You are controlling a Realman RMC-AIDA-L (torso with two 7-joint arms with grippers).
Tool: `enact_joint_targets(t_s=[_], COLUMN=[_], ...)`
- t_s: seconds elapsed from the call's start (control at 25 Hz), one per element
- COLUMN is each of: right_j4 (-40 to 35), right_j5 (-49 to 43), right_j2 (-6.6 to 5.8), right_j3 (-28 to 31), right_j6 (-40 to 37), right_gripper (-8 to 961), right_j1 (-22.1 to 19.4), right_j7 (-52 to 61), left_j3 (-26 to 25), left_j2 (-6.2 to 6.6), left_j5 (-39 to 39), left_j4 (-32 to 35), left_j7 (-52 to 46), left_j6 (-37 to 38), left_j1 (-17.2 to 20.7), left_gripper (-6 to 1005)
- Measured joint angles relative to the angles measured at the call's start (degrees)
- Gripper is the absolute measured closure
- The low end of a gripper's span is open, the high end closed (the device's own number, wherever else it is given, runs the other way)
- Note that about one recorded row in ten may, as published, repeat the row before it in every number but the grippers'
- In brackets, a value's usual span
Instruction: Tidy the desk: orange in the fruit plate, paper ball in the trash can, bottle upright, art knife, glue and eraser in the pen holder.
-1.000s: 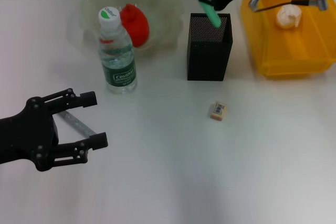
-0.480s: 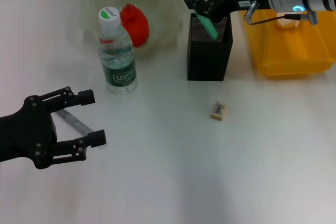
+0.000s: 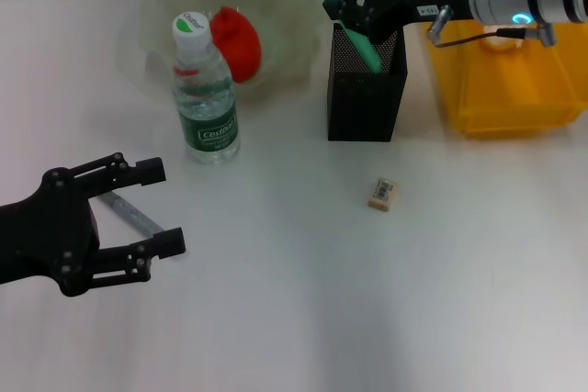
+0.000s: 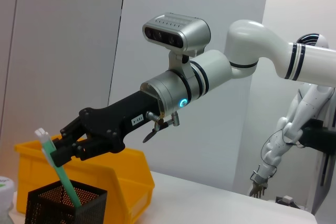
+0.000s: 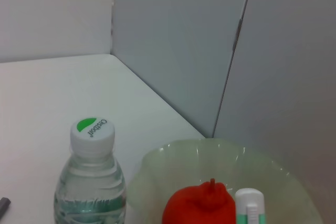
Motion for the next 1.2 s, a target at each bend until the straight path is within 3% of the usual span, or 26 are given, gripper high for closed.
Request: enact_joint_targets(t_s=[0.24,0.56,0.8,0.84,0.88,1.04,1.2], right_j4=[1.1,-5.5,-17.4,-20.8,-20.8,-22.8,-19.6], right_j5=[-0.1,-4.0,-17.1,-20.8,-20.8,-27.7,-30.8], right_j2=[-0.05,-0.22,-0.12,-0.07,-0.07,-0.03,0.07], right_j3=[1.6,2.4,1.6,1.5,1.5,0.8,-1.4], right_j6=[-0.7,-7.2,-22.8,-28.7,-28.7,-41.1,-42.5], right_gripper=[758,575,398,365,365,365,366], right_j1=[0.4,-0.2,1.0,2.2,2.2,6.3,7.7], right_j7=[0.8,7.8,22.9,27.5,27.5,34.1,35.9], left_j3=[0.0,0.0,0.0,0.0,0.0,0.0,0.1], left_j2=[0.0,0.04,0.08,0.12,0.12,0.17,0.18], left_j5=[0.0,0.0,0.0,0.0,0.0,0.1,0.1], left_j4=[0.0,0.0,0.0,0.0,0.0,0.1,0.0], left_j7=[0.0,0.3,0.5,0.5,0.5,0.5,0.7], left_j6=[0.0,0.0,0.2,0.3,0.3,0.4,0.4], left_j1=[0.0,0.0,0.0,0.0,0.0,0.0,0.0], left_gripper=[173,173,173,173,173,173,173])
